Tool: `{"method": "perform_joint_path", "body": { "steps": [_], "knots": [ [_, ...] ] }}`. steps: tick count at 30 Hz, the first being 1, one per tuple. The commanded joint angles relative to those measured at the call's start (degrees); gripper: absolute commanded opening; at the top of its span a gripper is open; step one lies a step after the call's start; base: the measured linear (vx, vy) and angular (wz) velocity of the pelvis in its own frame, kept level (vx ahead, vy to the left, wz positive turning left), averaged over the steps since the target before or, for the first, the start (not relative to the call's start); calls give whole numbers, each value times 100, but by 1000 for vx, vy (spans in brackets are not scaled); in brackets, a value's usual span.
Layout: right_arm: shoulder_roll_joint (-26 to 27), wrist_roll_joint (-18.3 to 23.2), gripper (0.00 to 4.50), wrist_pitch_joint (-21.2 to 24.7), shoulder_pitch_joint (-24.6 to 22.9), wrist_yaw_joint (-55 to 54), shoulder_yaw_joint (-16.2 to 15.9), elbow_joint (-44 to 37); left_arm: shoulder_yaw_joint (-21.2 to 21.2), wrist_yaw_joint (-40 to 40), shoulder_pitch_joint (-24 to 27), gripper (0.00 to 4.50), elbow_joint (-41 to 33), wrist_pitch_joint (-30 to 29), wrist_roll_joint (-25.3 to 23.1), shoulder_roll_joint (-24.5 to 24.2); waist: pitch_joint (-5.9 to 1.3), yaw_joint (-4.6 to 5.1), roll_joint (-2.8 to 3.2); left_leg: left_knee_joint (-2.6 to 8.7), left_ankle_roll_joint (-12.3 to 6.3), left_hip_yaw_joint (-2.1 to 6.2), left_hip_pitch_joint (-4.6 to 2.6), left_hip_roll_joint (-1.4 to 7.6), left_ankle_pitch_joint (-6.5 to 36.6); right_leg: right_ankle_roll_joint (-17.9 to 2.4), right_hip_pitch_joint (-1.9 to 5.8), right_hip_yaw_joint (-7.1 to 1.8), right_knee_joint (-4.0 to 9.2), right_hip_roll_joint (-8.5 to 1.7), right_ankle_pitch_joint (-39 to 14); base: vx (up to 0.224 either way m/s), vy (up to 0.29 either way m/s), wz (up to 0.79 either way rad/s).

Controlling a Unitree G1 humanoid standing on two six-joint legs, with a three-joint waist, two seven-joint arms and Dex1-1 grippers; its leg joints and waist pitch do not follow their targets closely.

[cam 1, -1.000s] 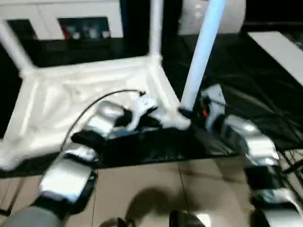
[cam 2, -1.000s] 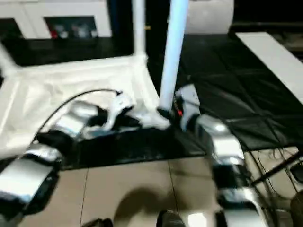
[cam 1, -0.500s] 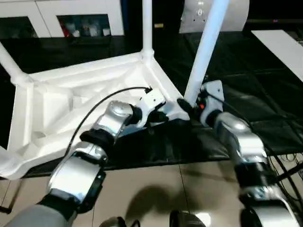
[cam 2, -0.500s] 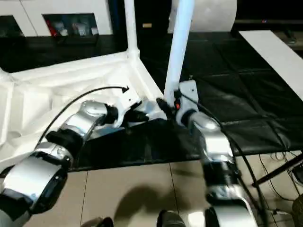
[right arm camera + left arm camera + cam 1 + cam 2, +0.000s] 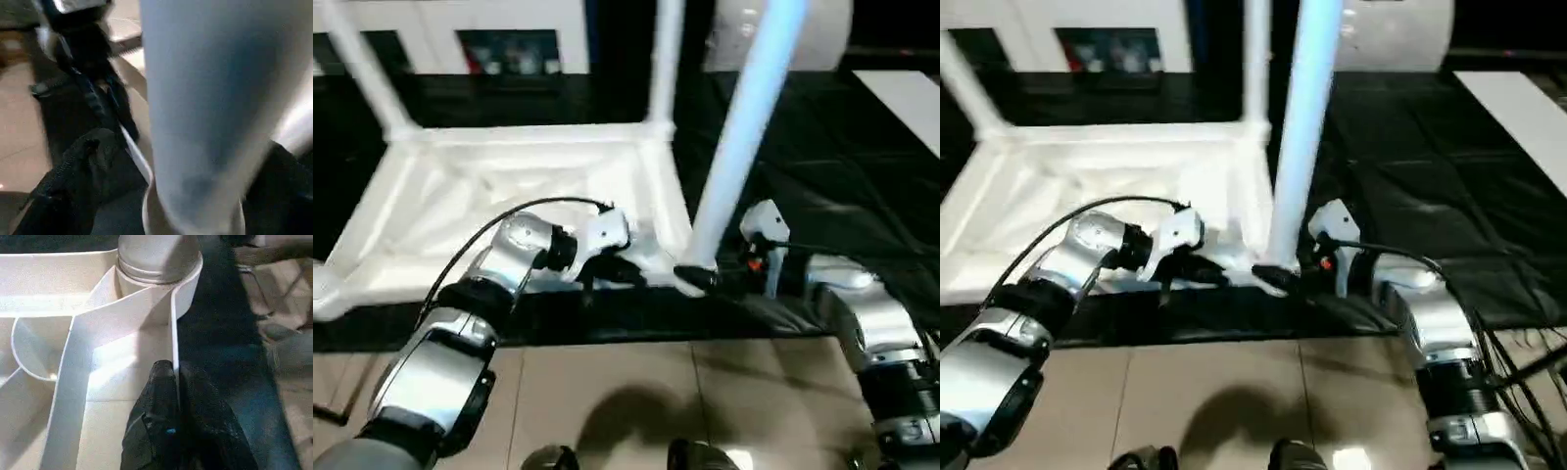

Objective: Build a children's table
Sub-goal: Rotate leg to tighten

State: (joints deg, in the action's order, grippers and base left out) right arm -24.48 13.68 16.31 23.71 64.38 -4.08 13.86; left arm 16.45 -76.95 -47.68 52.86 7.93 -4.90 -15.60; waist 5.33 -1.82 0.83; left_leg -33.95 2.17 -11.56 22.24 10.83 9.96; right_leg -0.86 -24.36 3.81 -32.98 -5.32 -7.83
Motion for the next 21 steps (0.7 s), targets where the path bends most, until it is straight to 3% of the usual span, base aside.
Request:
{"method": "perform_joint_path", "body": {
  "steps": [1,5,6,12,21],
  "knots": [
    [-271,248,362,132,-40,609,-93,-140,162,-543,-4,0,-310,225,99,-87,-469,1,-37,383,-532,71,-174,269,1344,-1530,330,-218,353,-268,-1536,0,0,0],
    [-571,411,325,219,18,1399,-350,-71,268,-961,61,0,-402,391,54,-246,-467,-47,-53,378,-559,69,-148,256,1281,-1502,337,-223,337,-284,-1516,0,0,0],
    [-573,411,317,219,19,1406,-352,-69,268,-965,62,0,-403,392,55,-247,-460,-47,-74,381,-549,71,-143,257,1286,-1485,335,-223,343,-293,-1580,0,0,0],
    [-652,405,252,185,145,1720,-465,94,304,-1177,75,0,-483,414,117,-335,-462,-69,-66,380,-494,74,-148,255,1207,-1455,325,-222,341,-291,-1635,0,0,0],
    [-640,510,205,262,152,1906,-513,71,267,-1198,18,0,-423,423,131,-356,-459,-91,-57,380,-490,75,-149,252,1180,-1432,324,-220,341,-288,-1658,0,0,0]
  ]
}}
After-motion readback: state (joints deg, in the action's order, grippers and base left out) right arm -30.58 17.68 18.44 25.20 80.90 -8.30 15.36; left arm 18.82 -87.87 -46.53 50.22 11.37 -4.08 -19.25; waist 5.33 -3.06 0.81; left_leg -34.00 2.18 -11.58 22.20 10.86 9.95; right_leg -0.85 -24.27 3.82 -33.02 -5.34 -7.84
